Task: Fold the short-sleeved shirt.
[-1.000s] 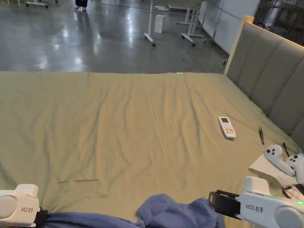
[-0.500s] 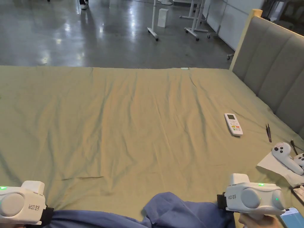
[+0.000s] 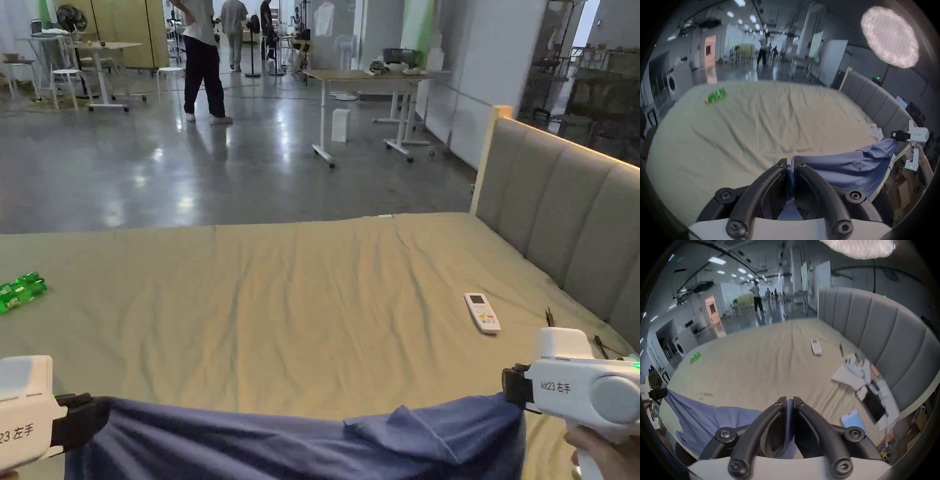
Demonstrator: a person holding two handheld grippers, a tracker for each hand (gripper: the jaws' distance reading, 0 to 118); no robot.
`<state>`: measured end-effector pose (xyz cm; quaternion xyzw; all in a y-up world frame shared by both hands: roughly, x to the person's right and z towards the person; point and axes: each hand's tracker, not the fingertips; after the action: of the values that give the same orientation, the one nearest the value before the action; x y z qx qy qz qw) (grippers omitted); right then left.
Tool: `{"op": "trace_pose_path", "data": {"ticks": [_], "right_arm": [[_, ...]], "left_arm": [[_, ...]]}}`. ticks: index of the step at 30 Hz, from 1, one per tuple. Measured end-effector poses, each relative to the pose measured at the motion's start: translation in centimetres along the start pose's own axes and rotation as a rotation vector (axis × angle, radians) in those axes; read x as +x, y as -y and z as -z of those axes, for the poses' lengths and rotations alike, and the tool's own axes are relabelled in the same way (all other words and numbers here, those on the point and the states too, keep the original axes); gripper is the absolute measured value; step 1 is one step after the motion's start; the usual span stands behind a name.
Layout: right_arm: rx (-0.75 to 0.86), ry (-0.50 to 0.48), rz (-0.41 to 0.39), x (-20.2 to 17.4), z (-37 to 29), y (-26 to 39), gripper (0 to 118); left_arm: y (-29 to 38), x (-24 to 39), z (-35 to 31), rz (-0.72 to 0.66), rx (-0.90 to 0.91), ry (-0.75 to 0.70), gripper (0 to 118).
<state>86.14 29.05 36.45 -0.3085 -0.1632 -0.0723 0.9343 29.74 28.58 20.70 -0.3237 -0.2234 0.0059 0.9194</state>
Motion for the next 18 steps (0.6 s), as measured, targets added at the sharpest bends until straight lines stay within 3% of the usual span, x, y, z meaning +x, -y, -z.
{"op": "trace_pose_path", "data": {"ticks": [9, 18], "right_arm": [[0.339, -0.053, 0.035, -0.5, -11.7, -10.1, 7], [0.564, -0.097, 0.068, -2.5, -20.2, -21.1, 7]], "left_arm": [[-9.9, -0.5, -14.3, 0.032, 0.345, -0.042, 7], [-18.4, 1.2, -23.6, 0.07, 0.586, -0.102, 7]]}}
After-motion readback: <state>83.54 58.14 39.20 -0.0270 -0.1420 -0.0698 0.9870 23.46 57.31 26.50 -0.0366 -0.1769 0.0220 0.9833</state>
